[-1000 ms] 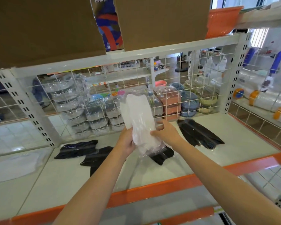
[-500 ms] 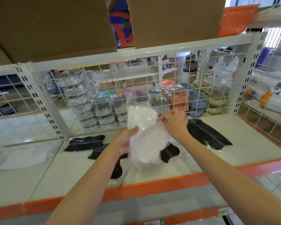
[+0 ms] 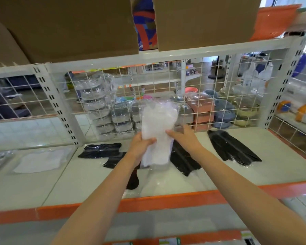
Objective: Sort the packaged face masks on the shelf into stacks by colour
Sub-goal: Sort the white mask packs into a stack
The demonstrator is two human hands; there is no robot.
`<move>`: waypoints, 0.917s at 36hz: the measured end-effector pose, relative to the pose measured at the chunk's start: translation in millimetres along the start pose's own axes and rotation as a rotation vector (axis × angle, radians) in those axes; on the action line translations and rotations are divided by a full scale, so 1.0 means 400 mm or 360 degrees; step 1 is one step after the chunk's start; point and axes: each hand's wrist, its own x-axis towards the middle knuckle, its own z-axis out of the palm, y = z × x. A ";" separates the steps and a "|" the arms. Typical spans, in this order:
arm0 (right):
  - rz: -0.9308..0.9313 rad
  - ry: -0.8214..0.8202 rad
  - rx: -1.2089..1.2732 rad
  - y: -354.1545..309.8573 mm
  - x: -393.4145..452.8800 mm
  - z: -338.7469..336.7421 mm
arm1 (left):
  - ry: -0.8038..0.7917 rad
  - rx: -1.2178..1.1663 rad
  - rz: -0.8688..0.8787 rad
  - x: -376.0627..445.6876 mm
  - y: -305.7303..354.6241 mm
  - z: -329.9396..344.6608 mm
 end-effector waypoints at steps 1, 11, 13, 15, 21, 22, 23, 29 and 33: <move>0.0032 -0.0127 0.0076 0.006 -0.009 0.002 | 0.0007 0.0071 0.0043 -0.004 -0.001 -0.005; -0.0022 -0.0473 -0.0089 0.055 -0.039 0.065 | 0.0124 0.0213 0.0042 -0.023 -0.057 -0.002; -0.0016 -0.0491 -0.0085 0.059 -0.037 0.070 | 0.0199 0.0138 -0.0004 -0.018 -0.061 -0.002; 0.0027 -0.0486 -0.0084 0.065 -0.030 0.067 | 0.0265 0.0037 -0.0025 -0.017 -0.051 -0.004; 0.0069 0.0029 -0.1045 0.138 0.012 -0.014 | 0.0315 -0.0180 -0.0220 -0.008 -0.037 -0.023; 0.0103 0.0089 -0.1275 0.157 0.014 -0.036 | 0.0317 -0.0183 -0.0260 -0.009 -0.038 -0.025; 0.0160 0.0107 -0.1452 0.177 0.010 -0.057 | 0.0310 -0.0192 -0.0296 -0.007 -0.042 -0.026; 0.0404 0.0072 -0.1659 0.235 -0.008 -0.130 | 0.0133 -0.0146 -0.0652 0.002 -0.063 -0.018; 0.0641 -0.0048 -0.1211 0.207 -0.015 -0.155 | 0.0043 -0.0156 -0.0729 0.010 -0.069 0.013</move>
